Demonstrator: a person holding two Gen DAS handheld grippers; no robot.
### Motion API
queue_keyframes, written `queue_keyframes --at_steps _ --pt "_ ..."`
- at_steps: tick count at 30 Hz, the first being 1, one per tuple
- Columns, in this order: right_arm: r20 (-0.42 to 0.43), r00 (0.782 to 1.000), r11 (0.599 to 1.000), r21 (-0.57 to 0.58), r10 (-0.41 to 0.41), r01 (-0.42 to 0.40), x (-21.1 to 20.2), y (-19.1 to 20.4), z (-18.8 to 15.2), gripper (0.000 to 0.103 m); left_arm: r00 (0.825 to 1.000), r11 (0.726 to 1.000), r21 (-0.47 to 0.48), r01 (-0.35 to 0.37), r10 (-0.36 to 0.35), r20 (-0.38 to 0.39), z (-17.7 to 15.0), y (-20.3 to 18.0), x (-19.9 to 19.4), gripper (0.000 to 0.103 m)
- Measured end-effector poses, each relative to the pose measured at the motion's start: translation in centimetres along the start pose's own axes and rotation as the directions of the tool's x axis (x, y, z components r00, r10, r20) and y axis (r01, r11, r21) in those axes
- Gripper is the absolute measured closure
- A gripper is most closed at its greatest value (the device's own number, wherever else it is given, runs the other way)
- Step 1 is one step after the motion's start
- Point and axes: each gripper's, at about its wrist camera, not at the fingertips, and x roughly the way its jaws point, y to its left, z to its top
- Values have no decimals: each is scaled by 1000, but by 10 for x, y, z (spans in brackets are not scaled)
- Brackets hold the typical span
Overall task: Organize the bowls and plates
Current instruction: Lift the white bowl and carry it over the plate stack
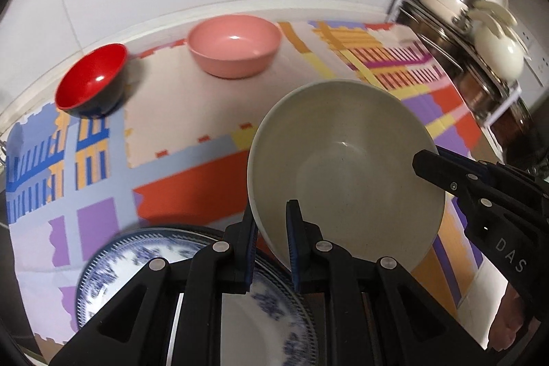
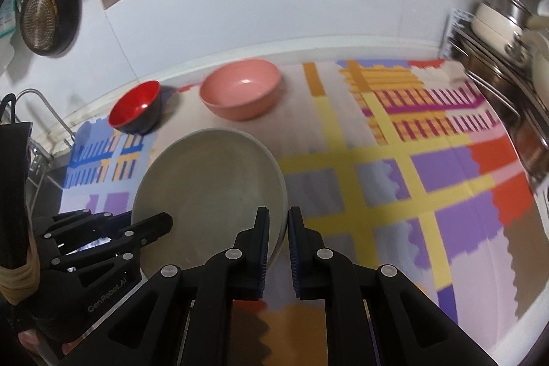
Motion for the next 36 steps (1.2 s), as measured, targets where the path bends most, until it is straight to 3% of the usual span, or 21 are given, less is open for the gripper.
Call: queue_keyframes --at_steps 17,36 --pt "-65 995 992 95 -78 84 -10 -56 -43 90 993 995 72 68 -60 -106 -18 -60 28 85" --pt "-127 989 988 125 -71 87 4 -79 -59 90 988 995 77 62 -50 -149 -22 -74 42 85"
